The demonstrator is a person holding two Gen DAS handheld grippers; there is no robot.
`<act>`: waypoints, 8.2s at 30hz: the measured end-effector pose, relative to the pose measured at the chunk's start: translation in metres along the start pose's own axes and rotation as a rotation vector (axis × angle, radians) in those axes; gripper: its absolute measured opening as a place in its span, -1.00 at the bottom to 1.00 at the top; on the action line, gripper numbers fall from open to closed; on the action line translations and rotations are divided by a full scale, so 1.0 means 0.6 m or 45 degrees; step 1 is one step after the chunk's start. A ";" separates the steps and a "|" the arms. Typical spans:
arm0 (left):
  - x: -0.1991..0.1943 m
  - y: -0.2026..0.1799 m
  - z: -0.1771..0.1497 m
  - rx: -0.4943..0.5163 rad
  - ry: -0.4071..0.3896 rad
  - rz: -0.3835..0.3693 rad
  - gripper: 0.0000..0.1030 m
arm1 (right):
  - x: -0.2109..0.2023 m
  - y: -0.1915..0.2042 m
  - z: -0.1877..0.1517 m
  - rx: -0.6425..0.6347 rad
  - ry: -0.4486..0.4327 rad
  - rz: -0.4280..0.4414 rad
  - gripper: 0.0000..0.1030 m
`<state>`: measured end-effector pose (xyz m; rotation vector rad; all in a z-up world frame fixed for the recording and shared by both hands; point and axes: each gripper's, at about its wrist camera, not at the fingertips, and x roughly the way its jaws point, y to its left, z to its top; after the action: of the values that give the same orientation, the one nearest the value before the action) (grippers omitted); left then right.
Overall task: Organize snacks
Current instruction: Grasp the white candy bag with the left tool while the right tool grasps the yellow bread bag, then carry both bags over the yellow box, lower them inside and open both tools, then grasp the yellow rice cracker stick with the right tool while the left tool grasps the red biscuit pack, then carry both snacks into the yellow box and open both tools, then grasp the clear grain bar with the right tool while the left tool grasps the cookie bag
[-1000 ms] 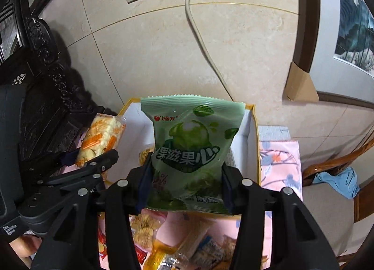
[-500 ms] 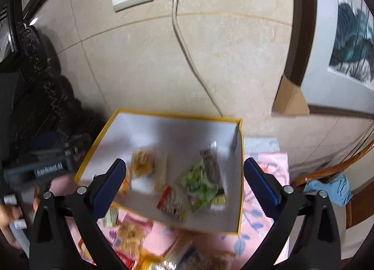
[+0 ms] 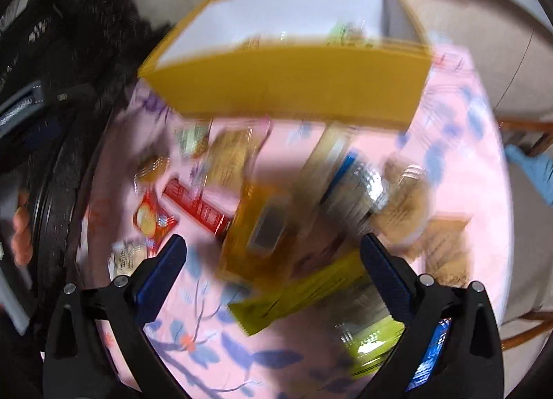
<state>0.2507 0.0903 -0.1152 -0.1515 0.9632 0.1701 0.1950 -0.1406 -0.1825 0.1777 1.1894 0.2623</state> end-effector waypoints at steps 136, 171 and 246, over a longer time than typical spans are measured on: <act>0.051 -0.028 0.033 0.034 0.067 -0.017 0.96 | -0.055 -0.019 0.002 -0.032 0.017 -0.148 0.85; 0.165 0.042 -0.147 -0.210 0.395 0.089 0.96 | 0.061 0.041 -0.193 -0.120 0.079 -0.216 -0.58; 0.072 -0.176 0.217 0.184 -0.061 -0.117 0.94 | -0.114 -0.006 0.295 -0.026 -0.409 -0.156 0.36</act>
<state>0.4012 0.0170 -0.0722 -0.0585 0.9155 0.0197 0.3363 -0.1638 -0.0580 0.1234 0.8747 0.1321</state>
